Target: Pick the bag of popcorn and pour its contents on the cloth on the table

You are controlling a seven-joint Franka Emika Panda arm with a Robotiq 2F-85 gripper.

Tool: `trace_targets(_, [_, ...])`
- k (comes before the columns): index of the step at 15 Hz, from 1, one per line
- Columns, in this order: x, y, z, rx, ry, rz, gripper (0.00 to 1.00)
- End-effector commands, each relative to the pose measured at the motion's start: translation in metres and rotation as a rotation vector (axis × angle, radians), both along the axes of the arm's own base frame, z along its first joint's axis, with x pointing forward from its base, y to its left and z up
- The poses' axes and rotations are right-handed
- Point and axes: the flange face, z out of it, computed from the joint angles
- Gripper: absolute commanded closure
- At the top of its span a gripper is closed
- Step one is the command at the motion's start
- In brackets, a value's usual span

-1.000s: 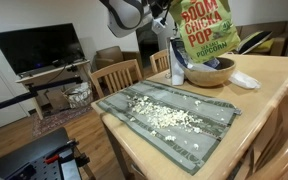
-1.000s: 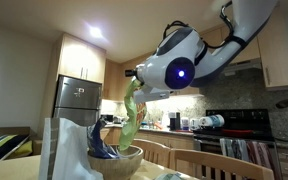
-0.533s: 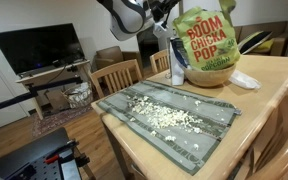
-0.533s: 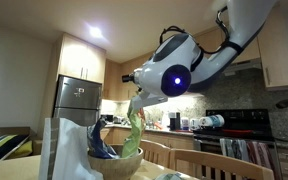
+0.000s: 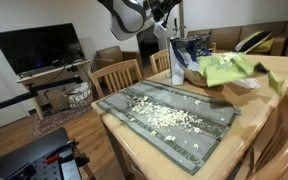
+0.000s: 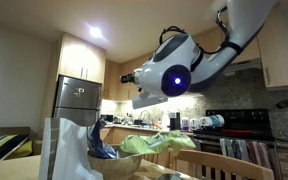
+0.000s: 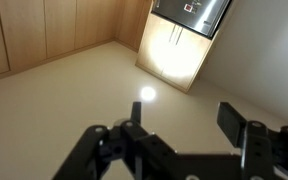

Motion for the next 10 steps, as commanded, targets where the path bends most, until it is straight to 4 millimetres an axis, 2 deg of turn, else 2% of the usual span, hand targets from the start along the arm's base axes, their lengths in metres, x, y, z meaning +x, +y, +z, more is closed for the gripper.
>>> trace_targets(1, [-0.005,0.002,0.024,0.022,-0.003,0.026,0.00])
trace_targets(5, [-0.007,0.001,0.034,0.027,-0.008,0.027,0.00])
trace_targets(10, [-0.010,-0.002,0.036,0.031,-0.009,0.022,0.00])
